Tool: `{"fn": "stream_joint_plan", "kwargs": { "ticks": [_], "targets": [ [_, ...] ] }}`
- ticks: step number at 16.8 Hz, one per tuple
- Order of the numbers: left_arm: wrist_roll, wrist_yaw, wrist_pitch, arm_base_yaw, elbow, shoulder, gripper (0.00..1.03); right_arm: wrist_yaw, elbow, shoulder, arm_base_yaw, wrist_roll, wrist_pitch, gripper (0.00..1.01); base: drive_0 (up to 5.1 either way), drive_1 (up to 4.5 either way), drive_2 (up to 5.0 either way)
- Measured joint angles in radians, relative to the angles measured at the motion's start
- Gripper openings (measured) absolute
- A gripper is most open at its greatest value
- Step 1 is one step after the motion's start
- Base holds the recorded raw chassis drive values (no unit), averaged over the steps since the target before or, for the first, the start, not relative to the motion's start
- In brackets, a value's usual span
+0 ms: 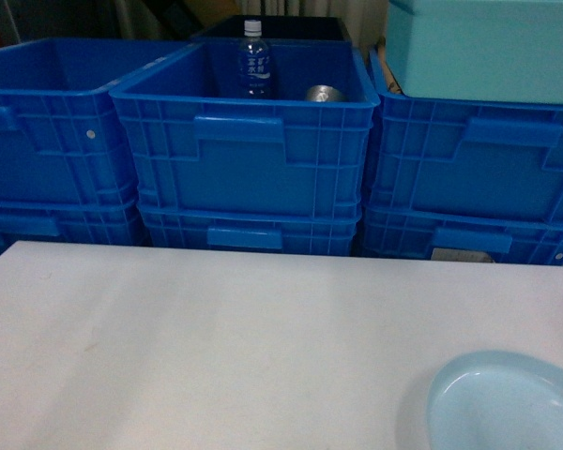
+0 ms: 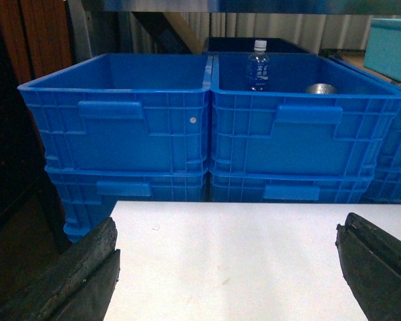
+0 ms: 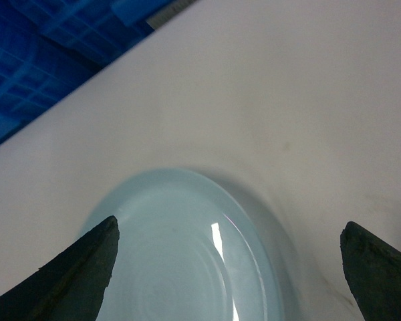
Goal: Place blue tray on left shelf second layer neatly
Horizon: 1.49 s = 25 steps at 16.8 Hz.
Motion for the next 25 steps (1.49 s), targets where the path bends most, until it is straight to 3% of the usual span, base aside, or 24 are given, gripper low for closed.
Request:
{"fn": "stream_joint_plan", "kwargs": {
  "ticks": [3,7,11,14,18,22,25],
  "targets": [
    [0.0,0.0,0.0,0.0,0.0,0.0,0.98,-0.037,-0.049,0.081,-0.048,-0.039,0.06,0.98,0.0,0.0,0.0],
    [0.0,0.0,0.0,0.0,0.0,0.0,0.98,-0.042,-0.091,0.203,-0.03,-0.043,0.184,0.98,0.0,0.0,0.0],
    [0.0,0.0,0.0,0.0,0.0,0.0,0.98,0.008,-0.102,0.231,0.041,-0.026,0.246,0.98,0.0,0.0,0.0],
    [0.0,0.0,0.0,0.0,0.0,0.0,0.98,0.056,-0.101,0.249,0.119,0.01,0.28,0.98,0.0,0.0,0.0],
    [0.0,0.0,0.0,0.0,0.0,0.0,0.98,0.117,-0.094,0.272,0.177,0.052,0.307,0.98,0.0,0.0,0.0],
    [0.0,0.0,0.0,0.0,0.0,0.0,0.98,0.119,-0.089,0.287,0.197,0.077,0.296,0.58,0.0,0.0,0.0],
    [0.0,0.0,0.0,0.0,0.0,0.0,0.98,0.105,-0.095,0.302,0.175,0.077,0.299,0.21,0.0,0.0,0.0]
  ]
}}
